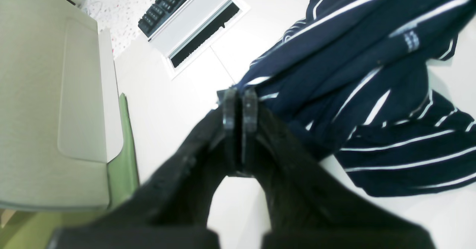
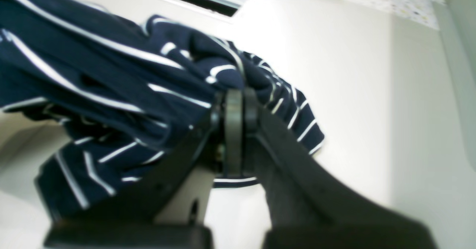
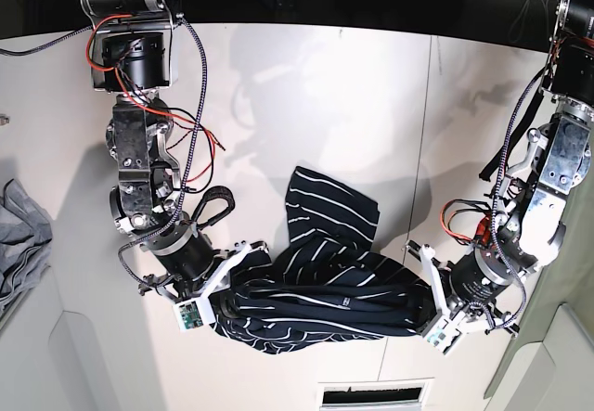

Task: Layout the t-shirt on the table in an organized manner, then fold the t-shirt properly
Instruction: 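Lift the shirt and pull the grippers apart to spread it, then lay the shirt down with the right gripper and release it, then regrasp the shirt with the right gripper and move the left gripper over it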

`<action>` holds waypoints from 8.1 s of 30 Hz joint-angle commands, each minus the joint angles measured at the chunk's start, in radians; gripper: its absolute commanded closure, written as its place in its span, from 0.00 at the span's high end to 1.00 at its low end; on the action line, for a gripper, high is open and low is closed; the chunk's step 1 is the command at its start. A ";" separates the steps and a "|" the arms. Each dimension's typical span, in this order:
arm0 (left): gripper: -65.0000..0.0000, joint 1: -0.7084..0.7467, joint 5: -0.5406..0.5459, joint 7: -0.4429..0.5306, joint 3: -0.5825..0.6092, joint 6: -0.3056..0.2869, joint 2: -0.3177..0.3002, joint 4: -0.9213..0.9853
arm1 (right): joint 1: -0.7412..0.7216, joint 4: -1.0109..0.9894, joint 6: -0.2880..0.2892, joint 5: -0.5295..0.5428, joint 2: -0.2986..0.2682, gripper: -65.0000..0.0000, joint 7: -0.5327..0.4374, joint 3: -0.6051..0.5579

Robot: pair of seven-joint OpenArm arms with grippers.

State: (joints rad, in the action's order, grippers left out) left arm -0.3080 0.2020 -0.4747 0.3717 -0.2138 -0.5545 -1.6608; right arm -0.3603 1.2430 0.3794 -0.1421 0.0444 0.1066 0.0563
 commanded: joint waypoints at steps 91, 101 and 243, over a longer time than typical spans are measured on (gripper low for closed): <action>0.38 0.093 0.578 -0.135 -0.039 -0.427 0.106 0.256 | 0.269 0.105 -0.167 0.314 -0.069 0.52 0.248 0.357; 0.38 0.093 0.572 -0.135 -0.039 -0.427 0.106 0.256 | 0.208 -0.019 -0.137 0.341 -0.058 0.46 0.248 0.357; 0.52 0.142 -0.101 0.234 0.410 -0.038 0.709 0.589 | 0.141 -0.235 0.141 0.477 -0.180 0.26 0.211 0.524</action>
State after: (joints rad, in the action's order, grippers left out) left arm -0.1501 0.0963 -0.2626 0.7803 -0.2443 0.1368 -1.0576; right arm -0.1997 0.9947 0.5091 0.3210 -0.1257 0.3431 0.5819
